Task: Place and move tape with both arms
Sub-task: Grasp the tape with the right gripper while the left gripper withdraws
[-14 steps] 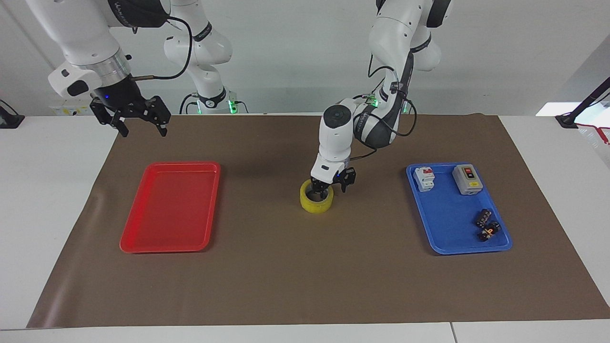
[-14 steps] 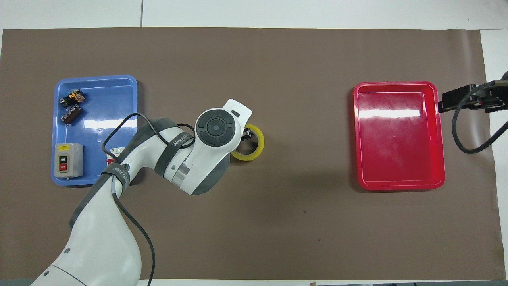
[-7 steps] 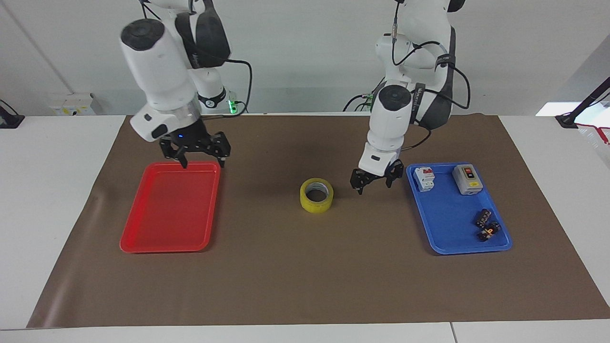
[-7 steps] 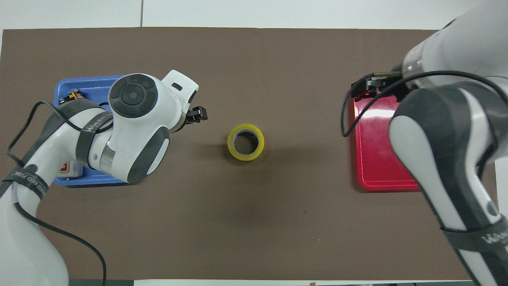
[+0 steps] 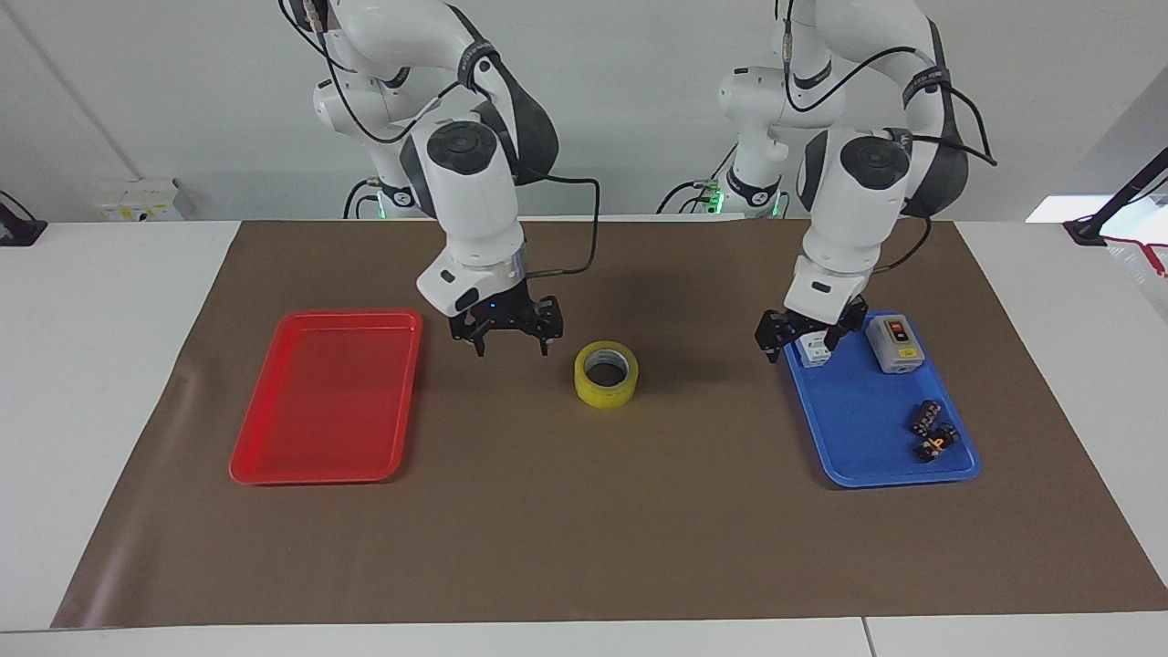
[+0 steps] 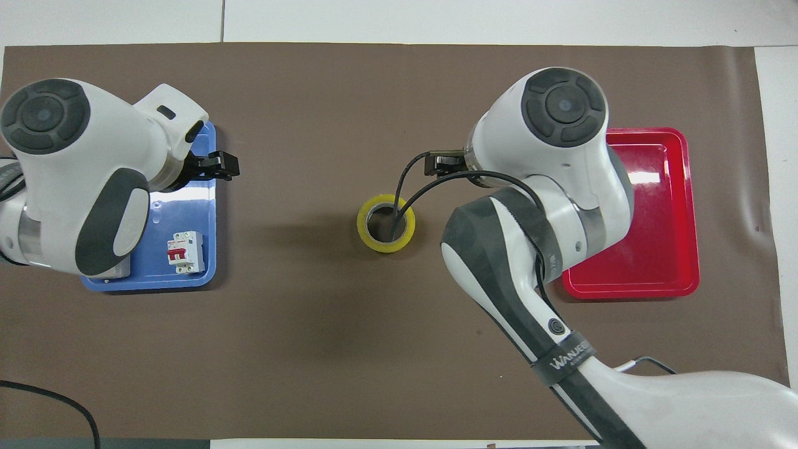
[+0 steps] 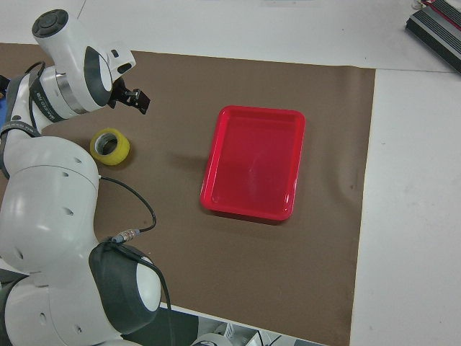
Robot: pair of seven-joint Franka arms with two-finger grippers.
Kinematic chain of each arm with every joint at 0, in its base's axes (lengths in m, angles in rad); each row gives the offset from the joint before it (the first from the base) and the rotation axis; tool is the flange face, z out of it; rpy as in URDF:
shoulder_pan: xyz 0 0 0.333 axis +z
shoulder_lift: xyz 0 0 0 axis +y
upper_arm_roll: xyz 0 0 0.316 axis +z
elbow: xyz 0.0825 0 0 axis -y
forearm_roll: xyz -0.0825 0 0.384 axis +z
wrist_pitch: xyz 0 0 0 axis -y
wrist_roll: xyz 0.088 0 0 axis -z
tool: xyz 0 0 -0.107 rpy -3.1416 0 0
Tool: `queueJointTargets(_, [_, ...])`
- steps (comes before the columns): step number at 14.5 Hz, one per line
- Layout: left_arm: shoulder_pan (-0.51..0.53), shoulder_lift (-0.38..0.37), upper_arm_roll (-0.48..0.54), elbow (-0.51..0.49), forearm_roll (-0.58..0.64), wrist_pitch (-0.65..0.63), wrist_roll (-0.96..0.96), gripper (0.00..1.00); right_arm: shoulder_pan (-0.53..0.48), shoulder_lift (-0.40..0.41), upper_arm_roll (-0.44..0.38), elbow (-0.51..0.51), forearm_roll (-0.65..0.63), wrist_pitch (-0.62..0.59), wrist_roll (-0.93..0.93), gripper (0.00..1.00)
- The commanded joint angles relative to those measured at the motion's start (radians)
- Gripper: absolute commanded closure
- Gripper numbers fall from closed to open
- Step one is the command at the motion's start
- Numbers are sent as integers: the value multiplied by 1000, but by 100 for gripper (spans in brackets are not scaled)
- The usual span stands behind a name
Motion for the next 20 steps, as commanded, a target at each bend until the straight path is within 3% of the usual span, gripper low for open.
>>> queueJointTargets(1, [77, -51, -4, 3, -62, -62, 126, 0, 67, 79, -3, 11, -1, 74, 65, 0])
queueJointTargets(5, [153, -60, -1, 65, -106, -168, 242, 0, 130, 139, -5, -16, -16, 151, 68, 0])
queueJointTargets(10, [199, -89, 2, 88, -113, -228, 259, 0, 149, 95, -5, -215, -49, 313, -54, 0])
queueJointTargets(15, [240, -148, 8, 89, -129, -297, 321, 0, 149, 127, -5, -220, -49, 384, -54, 0])
queueJointTargets(17, [257, -163, 7, 89, -129, -309, 352, 0, 149, 130, -5, -213, -49, 385, -54, 22])
queueJointTargets(18, [259, -169, 7, 91, -127, -317, 354, 0, 149, 130, -5, -220, -50, 387, -54, 41])
queueJointTargets(19, [259, -169, 7, 92, -124, -319, 354, 0, 152, 127, -5, -223, -49, 385, -51, 51])
queueJointTargets(20, [259, -166, 7, 106, -124, -322, 352, 0, 152, 129, -5, -223, -49, 385, -48, 53])
